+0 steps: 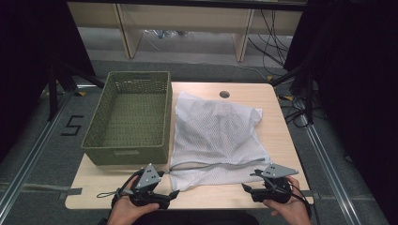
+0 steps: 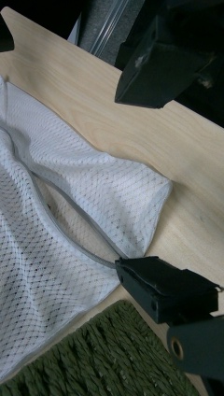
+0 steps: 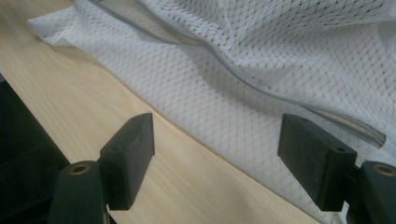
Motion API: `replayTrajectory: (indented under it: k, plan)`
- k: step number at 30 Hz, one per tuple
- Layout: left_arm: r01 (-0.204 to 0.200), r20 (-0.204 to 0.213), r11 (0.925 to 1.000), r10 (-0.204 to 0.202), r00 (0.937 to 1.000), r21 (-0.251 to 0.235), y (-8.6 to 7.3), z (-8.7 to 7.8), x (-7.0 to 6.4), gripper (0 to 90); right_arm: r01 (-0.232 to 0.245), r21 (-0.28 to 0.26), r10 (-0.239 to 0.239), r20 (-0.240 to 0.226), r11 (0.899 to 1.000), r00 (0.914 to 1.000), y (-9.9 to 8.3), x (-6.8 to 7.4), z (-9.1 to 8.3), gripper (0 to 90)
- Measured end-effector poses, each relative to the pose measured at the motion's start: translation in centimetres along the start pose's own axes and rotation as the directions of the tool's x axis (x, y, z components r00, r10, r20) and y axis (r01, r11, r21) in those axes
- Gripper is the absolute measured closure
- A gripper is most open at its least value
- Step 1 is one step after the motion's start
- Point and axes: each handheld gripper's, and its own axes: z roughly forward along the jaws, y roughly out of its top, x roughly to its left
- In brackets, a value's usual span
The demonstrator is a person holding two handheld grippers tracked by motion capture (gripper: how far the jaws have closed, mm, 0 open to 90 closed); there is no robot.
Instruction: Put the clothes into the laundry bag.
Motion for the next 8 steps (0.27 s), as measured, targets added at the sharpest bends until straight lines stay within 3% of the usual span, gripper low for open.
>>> replayTrajectory:
  k: [2,3,4,6,8]
  plan:
    - [-0.014,-0.007,0.9996,0.015,0.9999,0.024,0.03,-0.03,0.02,16.6,-0.005,0.003,0.005,-0.003,1.000,1.0000,-0.02,-0.03,0.01,28.4]
    - [0.010,0.000,0.9999,-0.010,0.9999,-0.001,0.00,0.17,-0.25,16.6,-0.005,0.004,0.005,-0.001,1.000,1.0000,-0.03,-0.04,0.02,28.4]
    - [-0.011,-0.009,0.9998,0.011,0.9999,0.016,0.01,0.11,-0.16,16.6,-0.004,0.003,0.004,0.000,1.000,1.0000,-0.03,-0.03,0.03,28.4]
    - [0.011,0.003,0.9999,-0.011,0.9999,0.003,0.02,0.27,-0.26,16.6,-0.006,0.004,0.006,0.000,1.000,1.0000,-0.03,0.04,0.03,28.4]
    - [-0.016,-0.007,0.9994,0.016,0.9998,0.030,0.11,0.07,0.07,16.7,0.001,0.009,-0.001,-0.022,1.000,0.9998,-0.01,0.00,0.17,28.4]
